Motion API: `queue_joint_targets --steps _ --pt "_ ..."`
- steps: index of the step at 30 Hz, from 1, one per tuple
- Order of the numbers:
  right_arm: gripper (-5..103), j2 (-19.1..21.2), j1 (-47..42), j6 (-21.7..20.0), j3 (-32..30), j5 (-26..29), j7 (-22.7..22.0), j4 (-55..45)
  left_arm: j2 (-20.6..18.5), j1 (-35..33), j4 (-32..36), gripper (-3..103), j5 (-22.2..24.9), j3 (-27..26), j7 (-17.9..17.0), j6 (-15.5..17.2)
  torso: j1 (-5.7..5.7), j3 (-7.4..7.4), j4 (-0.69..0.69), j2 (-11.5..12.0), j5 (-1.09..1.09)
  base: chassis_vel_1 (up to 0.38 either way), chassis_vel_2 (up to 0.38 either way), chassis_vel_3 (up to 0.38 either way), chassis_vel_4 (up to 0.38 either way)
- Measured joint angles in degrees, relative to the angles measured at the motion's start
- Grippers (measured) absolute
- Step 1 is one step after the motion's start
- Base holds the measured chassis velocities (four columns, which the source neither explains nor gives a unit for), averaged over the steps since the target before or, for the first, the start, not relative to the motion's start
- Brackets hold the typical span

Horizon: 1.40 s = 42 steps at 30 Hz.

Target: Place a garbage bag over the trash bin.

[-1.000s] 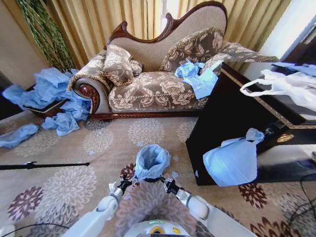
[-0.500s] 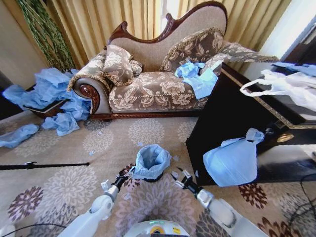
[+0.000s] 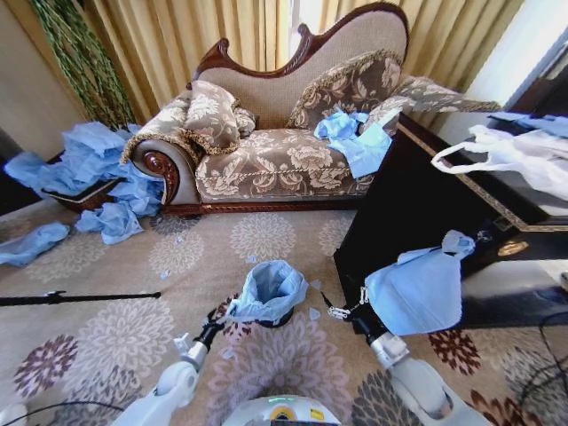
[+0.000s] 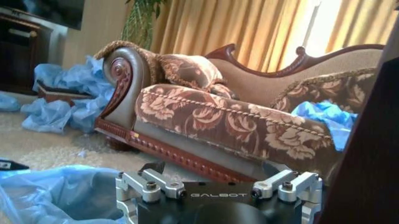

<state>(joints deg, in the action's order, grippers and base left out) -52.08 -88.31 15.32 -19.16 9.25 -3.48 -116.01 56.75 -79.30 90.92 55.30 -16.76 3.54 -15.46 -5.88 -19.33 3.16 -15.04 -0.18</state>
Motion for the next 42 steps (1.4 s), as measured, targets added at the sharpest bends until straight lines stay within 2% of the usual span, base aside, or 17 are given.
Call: queue_joint_targets --steps 4,8,9,11,13,16,17,20,22,25,27,28,30,32,34,36,42 --pt "100 0.03 -1.58 0.03 -1.17 -0.49 -0.24 -0.72 0.80 -0.71 0.42 100 -1.39 -1.34 0.92 -0.44 0.00 0.00 0.00 0.00 0.00 0.000 0.000 0.000 0.000" --pt "100 0.03 -3.01 0.06 -1.93 -0.94 -0.54 -1.33 1.70 -1.19 -1.59 100 -6.46 -0.88 1.00 -2.19 0.00 0.00 0.02 0.00 -0.03 0.000 0.000 0.000 0.000" --pt "100 0.00 -3.81 0.06 -2.21 -1.32 -0.64 -1.73 1.86 -2.17 -2.45 100 -8.69 -0.17 2.10 -3.11 0.00 0.00 0.00 0.00 -0.03 0.000 0.000 0.000 0.000" --pt "100 -0.17 -4.19 0.14 -2.40 -1.68 -0.67 -1.86 1.90 -3.22 -2.41 100 -7.97 0.34 3.25 -3.09 0.00 0.00 0.00 -0.01 -0.03 0.000 0.000 0.000 0.000" --pt "100 -0.53 -4.66 0.43 -2.68 -2.18 -0.82 -1.86 2.18 -4.29 -1.86 100 -5.92 0.45 4.60 -2.35 0.00 -0.01 -0.01 0.00 -0.01 0.000 0.000 0.000 0.000" --pt "100 -1.68 -6.28 0.92 -3.43 -3.38 -1.16 -1.86 3.26 -6.44 0.25 100 5.54 0.06 7.07 2.20 0.00 0.00 0.01 -0.01 -0.02 0.000 0.000 0.000 0.000" --pt "100 -1.68 -6.28 0.92 -3.43 -3.38 -1.16 -1.86 3.26 -6.44 0.25 100 5.54 0.06 7.07 2.20 0.00 0.00 0.01 -0.01 -0.02 0.000 0.000 0.000 0.000" --pt "100 -2.41 -8.22 1.11 -3.85 -4.36 -1.47 -1.65 3.93 -7.06 0.77 100 16.79 -0.33 9.44 7.86 0.00 0.00 0.01 -0.01 -0.02 0.000 0.000 0.000 0.000" --pt "100 -2.58 -8.79 1.13 -3.92 -4.66 -1.55 -1.52 4.18 -6.97 0.68 100 18.49 -0.30 9.65 9.10 0.00 0.00 0.02 -0.01 -0.02 0.000 0.000 0.000 0.000" --pt "100 -2.71 -9.36 1.13 -3.92 -5.03 -1.62 -1.30 4.84 -6.86 0.60 100 19.38 -0.38 11.51 9.77 0.00 0.00 0.01 -0.01 -0.02 0.000 0.000 0.000 0.000" --pt "100 -2.83 -9.47 1.13 -3.86 -5.27 -1.71 -1.10 4.97 -7.54 1.68 100 19.60 -1.00 14.53 9.80 0.00 -0.01 0.02 -0.01 -0.04 0.000 0.000 0.000 0.000" --pt "100 -3.03 -9.47 1.12 -3.78 -5.46 -1.77 -0.90 4.57 -8.73 2.72 100 18.48 -1.60 18.36 9.30 0.00 -0.01 0.01 -0.01 -0.01 0.000 0.000 0.000 0.000" --pt "100 -3.31 -9.47 1.10 -3.72 -5.65 -1.80 -0.67 3.38 -10.67 4.42 100 15.03 -2.43 23.48 8.33 0.00 -0.01 -0.01 -0.01 0.00 0.000 0.000 0.000 0.000" --pt "100 -3.40 -9.46 1.09 -3.69 -5.69 -1.80 -0.60 3.06 -11.16 4.99 100 14.11 -2.62 24.47 8.00 0.00 0.00 -0.01 -0.01 0.00 0.000 0.000 0.000 0.000" --pt "100 -3.77 -9.35 1.02 -3.50 -5.72 -1.81 -0.12 2.43 -12.07 6.62 100 11.22 -3.28 26.27 5.83 0.00 -0.01 0.00 -0.01 -0.01 0.000 0.000 0.000 0.000" --pt "100 -3.90 -9.22 0.99 -3.40 -5.72 -1.84 0.13 2.43 -12.03 6.82 100 11.24 -3.46 26.27 5.30 0.00 0.00 0.01 -0.01 -0.01 0.000 0.000 0.000 0.000" --pt "100 -4.23 -8.48 0.74 -3.03 -5.72 -1.97 1.59 2.68 -10.19 5.74 100 16.51 -3.72 27.09 4.65 -0.01 -0.01 0.01 -0.01 -0.01 0.000 0.000 0.000 0.000"
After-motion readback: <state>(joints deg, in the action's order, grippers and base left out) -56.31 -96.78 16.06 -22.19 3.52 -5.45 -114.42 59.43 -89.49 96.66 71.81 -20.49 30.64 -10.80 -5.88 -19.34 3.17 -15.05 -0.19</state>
